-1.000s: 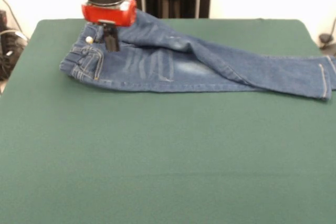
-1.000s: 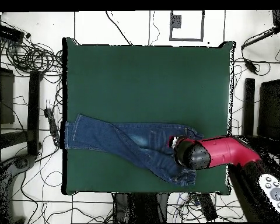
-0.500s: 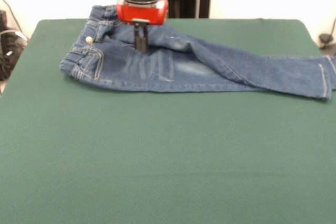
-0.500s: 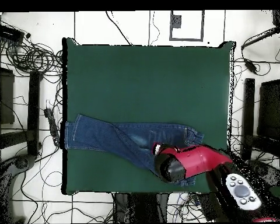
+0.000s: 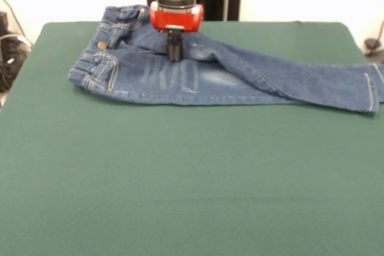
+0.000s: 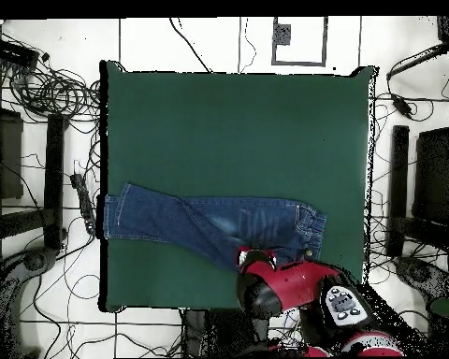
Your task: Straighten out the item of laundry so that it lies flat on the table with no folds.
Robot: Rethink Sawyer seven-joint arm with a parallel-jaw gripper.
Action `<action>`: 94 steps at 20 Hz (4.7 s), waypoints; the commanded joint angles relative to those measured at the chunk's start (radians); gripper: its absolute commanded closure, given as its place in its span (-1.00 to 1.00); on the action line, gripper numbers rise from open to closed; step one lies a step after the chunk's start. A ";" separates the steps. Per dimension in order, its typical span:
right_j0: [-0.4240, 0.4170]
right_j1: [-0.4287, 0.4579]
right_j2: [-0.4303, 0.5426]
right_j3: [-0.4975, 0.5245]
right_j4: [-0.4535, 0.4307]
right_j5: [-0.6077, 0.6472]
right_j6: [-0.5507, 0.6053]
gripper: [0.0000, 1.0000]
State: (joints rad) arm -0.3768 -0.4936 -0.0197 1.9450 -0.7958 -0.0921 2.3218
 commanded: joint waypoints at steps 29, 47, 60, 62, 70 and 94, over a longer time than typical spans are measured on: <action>-0.314 0.064 0.256 -0.192 -0.153 0.207 -0.186 1.00; -0.432 -0.081 0.522 -0.153 -0.019 0.555 -0.284 1.00; -0.309 -0.102 0.346 0.022 -0.091 0.351 0.093 1.00; -0.279 -0.097 0.293 0.069 -0.079 0.296 0.151 1.00; -0.080 0.013 -0.021 0.089 -0.037 -0.002 0.239 1.00; -0.014 0.437 -0.190 -0.163 0.185 -0.430 0.021 1.00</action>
State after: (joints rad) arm -0.4449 -0.3280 -0.2402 2.0248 -0.7652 -0.5710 2.3064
